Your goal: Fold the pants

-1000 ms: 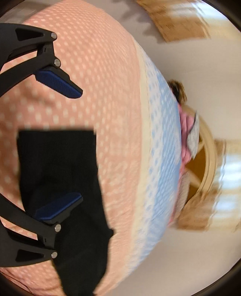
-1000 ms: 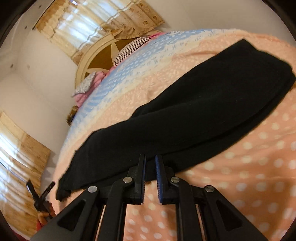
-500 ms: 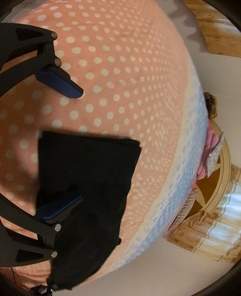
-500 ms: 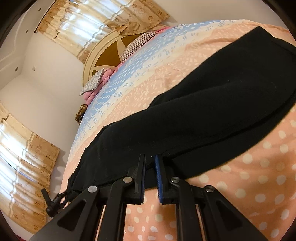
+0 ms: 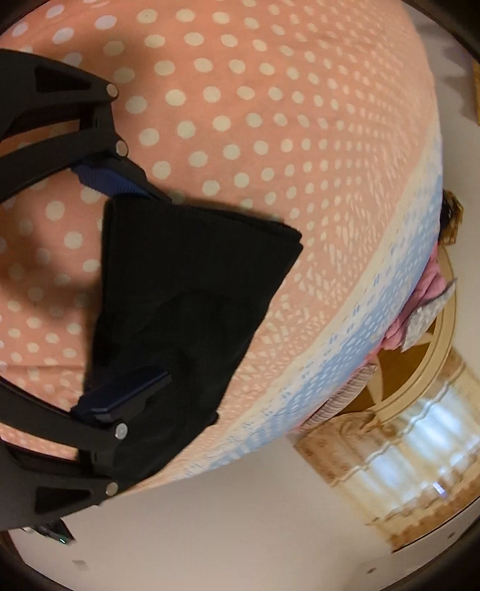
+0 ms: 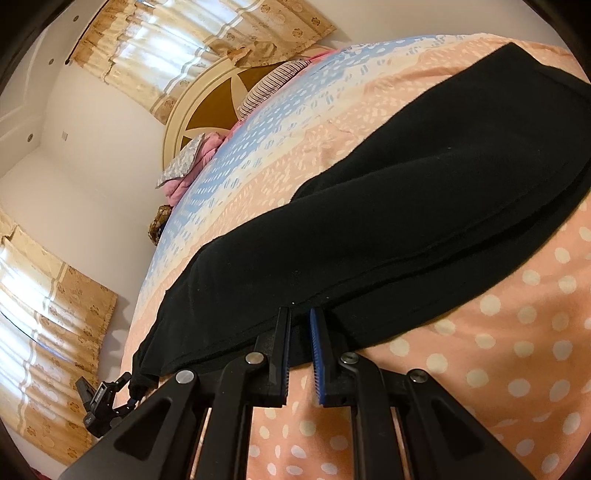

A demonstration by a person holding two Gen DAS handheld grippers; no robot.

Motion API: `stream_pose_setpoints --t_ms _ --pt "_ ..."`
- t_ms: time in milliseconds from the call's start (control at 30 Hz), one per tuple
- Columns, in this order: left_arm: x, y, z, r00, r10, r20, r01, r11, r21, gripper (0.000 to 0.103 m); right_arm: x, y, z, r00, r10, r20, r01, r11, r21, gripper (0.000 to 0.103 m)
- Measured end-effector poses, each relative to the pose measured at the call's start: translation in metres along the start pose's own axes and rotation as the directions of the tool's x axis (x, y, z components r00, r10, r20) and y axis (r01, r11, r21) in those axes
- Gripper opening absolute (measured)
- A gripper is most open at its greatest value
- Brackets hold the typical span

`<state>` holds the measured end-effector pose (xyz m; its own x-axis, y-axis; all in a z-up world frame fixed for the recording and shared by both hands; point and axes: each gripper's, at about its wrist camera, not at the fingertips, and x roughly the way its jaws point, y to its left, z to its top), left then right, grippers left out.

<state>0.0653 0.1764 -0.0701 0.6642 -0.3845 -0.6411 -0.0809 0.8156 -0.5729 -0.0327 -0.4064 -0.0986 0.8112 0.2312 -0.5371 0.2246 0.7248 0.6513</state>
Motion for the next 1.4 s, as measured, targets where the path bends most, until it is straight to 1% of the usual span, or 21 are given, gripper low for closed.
stream_pose_setpoints --t_ms 67,100,133,200,333,400,433,467,567,767,867,933,1033,1067,1100,1133,1200,1233,1267,1333,1400 --pt "0.0 -0.002 0.0 1.0 0.022 0.012 -0.022 1.0 0.0 0.074 -0.001 -0.002 -0.001 1.0 0.005 0.01 -0.005 1.0 0.006 0.011" --pt "0.0 -0.004 0.001 0.999 0.034 0.013 -0.034 0.999 0.019 0.05 -0.001 -0.003 -0.002 1.0 0.006 0.015 -0.006 1.0 0.013 0.011" --pt "0.003 -0.005 0.003 1.0 0.015 -0.004 -0.015 0.999 0.032 0.034 -0.003 -0.005 -0.003 1.0 0.008 0.024 -0.009 1.0 0.028 0.011" --pt "0.006 -0.001 0.004 0.999 -0.036 -0.019 0.036 0.999 -0.007 0.032 -0.011 -0.007 -0.006 0.998 0.031 0.062 -0.035 0.997 0.066 0.011" --pt "0.001 -0.001 0.015 0.999 -0.043 0.009 0.043 0.999 -0.004 0.028 -0.036 -0.016 -0.015 0.987 0.028 0.157 -0.052 0.988 0.148 0.012" --pt "-0.005 0.004 0.025 0.998 -0.06 0.033 0.061 0.998 -0.033 0.028 -0.04 -0.023 -0.018 0.987 0.019 0.16 -0.049 0.981 0.187 0.033" --pt "-0.01 0.008 0.03 0.996 -0.071 0.048 0.073 0.996 -0.051 0.027 -0.042 -0.026 -0.02 0.986 0.017 0.163 -0.051 0.978 0.205 0.053" --pt "-0.016 0.012 0.037 0.995 -0.077 0.069 0.082 0.994 -0.068 0.027 -0.044 -0.03 -0.022 0.984 0.015 0.18 -0.057 0.972 0.228 0.06" --pt "-0.03 0.016 0.053 0.991 -0.074 0.114 0.083 0.993 -0.078 0.027 -0.048 -0.04 -0.024 0.976 0.022 0.219 -0.086 0.953 0.29 0.06" --pt "-0.04 0.026 0.076 0.99 -0.032 0.139 0.042 0.997 -0.069 0.026 -0.046 -0.046 -0.027 0.969 0.026 0.245 -0.112 0.932 0.345 0.06" --pt "-0.036 0.032 0.083 0.99 0.065 0.122 -0.067 0.998 0.012 0.026 -0.048 -0.041 -0.03 0.975 0.023 0.223 -0.101 0.934 0.344 0.06" --pt "-0.017 0.036 0.079 0.99 0.136 0.026 -0.138 0.983 0.118 0.031 -0.054 -0.035 -0.033 0.977 -0.018 0.213 -0.049 0.951 0.304 0.06" --pt "0.0 0.041 0.062 0.952 0.305 -0.037 -0.29 0.933 0.214 0.046 -0.065 -0.022 -0.034 0.965 -0.104 0.242 0.04 0.966 0.256 0.06" --pt "-0.005 0.043 0.057 0.945 0.325 -0.021 -0.312 0.922 0.23 0.049 -0.071 -0.013 -0.032 0.955 -0.132 0.267 0.071 0.972 0.226 0.06" --pt "-0.011 0.045 0.056 0.937 0.35 0.004 -0.341 0.911 0.231 0.06 -0.075 -0.001 -0.027 0.947 -0.14 0.289 0.093 0.981 0.17 0.06" --pt "-0.019 0.047 0.055 0.917 0.397 0.038 -0.395 0.892 0.22 0.08 -0.075 0.013 -0.02 0.946 -0.132 0.296 0.107 0.989 0.1 0.06" --pt "-0.032 0.048 0.056 0.879 0.467 0.097 -0.477 0.857 0.193 0.101 -0.067 0.04 -0.004 0.958 -0.115 0.263 0.133 0.99 -0.053 0.06" --pt "-0.038 0.047 0.057 0.857 0.498 0.13 -0.514 0.838 0.183 0.103 -0.058 0.054 0.005 0.968 -0.1 0.232 0.133 0.982 -0.133 0.06" --pt "-0.04 0.045 0.058 0.844 0.516 0.143 -0.535 0.825 0.181 0.103 -0.047 0.068 0.012 0.977 -0.084 0.197 0.125 0.97 -0.206 0.06" --pt "-0.038 0.034 0.057 0.8 0.573 0.177 -0.599 0.778 0.188 0.103 -0.023 0.09 0.024 0.988 -0.075 0.132 0.114 0.939 -0.325 0.056" --pt "-0.034 0.01 0.053 0.729 0.634 0.258 -0.683 0.697 0.219 0.103 0.002 0.107 0.032 0.993 -0.092 0.074 0.115 0.896 -0.429 0.046"
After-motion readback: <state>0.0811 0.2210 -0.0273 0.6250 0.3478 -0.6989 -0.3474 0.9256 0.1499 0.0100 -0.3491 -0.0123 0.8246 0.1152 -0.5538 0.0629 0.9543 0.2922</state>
